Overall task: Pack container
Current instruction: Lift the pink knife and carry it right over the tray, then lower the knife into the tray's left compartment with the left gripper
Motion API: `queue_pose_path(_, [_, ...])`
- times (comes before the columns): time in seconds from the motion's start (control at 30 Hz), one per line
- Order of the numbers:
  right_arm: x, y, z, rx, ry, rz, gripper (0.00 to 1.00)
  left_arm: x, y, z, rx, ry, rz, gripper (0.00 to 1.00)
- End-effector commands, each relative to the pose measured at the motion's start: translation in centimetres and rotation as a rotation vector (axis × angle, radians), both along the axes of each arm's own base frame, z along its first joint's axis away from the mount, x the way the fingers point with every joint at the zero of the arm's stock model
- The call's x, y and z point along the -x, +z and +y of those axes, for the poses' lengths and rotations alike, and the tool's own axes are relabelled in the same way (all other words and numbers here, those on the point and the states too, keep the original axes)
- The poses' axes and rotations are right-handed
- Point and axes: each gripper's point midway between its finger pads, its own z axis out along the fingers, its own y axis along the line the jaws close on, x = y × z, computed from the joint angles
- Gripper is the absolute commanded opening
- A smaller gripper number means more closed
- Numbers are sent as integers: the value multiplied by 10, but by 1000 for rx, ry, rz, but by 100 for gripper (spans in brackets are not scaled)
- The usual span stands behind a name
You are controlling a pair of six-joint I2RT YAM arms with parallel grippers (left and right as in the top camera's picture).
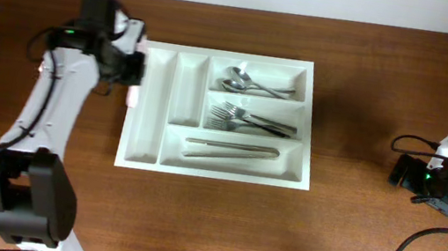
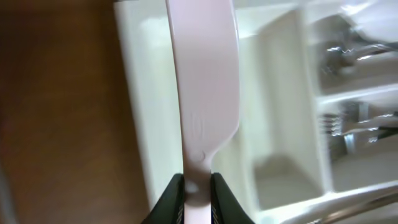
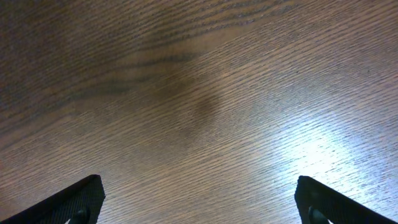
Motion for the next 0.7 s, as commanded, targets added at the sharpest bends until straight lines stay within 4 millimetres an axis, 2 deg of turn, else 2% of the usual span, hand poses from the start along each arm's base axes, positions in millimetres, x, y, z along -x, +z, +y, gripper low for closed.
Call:
queue_pose_path(0.0, [1, 4, -2, 11, -16, -9, 99, -11, 11, -40, 49, -31, -54, 7])
queue_pose_path(0.1, [1, 4, -2, 11, -16, -9, 99, -22, 21, -68, 78, -49, -120, 7])
queue_pose_path(0.23, [1, 4, -2, 11, -16, -9, 99, -32, 30, -85, 103, -54, -182, 7])
queue_pose_path(0.33, [1, 4, -2, 11, -16, -9, 99, -40, 29, -85, 106, -25, -200, 7])
queue_pose_path(0.43, [1, 4, -2, 11, -16, -9, 99, -45, 20, -86, 121, 3, -188, 7])
queue_pose_path(0.67, [1, 4, -2, 11, -16, -9, 99, -45, -3, -91, 162, 65, -119, 7])
